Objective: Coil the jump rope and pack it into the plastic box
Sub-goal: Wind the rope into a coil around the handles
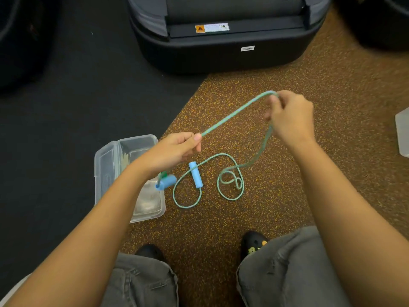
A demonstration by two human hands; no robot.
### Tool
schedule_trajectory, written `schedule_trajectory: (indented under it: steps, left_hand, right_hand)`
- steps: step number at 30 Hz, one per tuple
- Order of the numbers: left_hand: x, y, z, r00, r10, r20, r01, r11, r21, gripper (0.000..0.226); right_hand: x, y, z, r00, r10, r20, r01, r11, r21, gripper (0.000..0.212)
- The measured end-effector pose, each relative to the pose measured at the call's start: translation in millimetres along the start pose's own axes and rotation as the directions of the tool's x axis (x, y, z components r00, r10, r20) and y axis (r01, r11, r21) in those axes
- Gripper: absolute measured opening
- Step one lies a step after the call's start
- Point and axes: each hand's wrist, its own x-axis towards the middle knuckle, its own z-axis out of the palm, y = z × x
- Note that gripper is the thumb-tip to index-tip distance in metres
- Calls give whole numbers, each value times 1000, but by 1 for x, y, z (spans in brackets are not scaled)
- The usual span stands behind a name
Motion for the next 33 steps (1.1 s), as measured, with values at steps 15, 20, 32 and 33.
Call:
schedule_trajectory:
  steps: [15, 20, 32, 33]
  left_hand:
    - [4, 1, 14, 996, 84, -19, -86, 977, -197, 34]
    - [5, 2, 23, 997, 54, 54, -41, 976, -215, 32]
    - [1, 9, 24, 991, -51, 127, 96, 922, -374, 30]
    - [1, 10, 23, 991, -50, 125, 98, 907, -411, 29]
  right_hand:
    - [-32, -27, 22, 726, -421, 545, 448, 889, 90, 19]
    - [-12, -17, 2, 944, -232, 234, 228, 973, 43, 22]
    - [-8, -11, 5, 887, -205, 414, 238, 971, -31, 51]
    - [-13, -15, 7, 818, -292, 495, 327, 945, 17, 59]
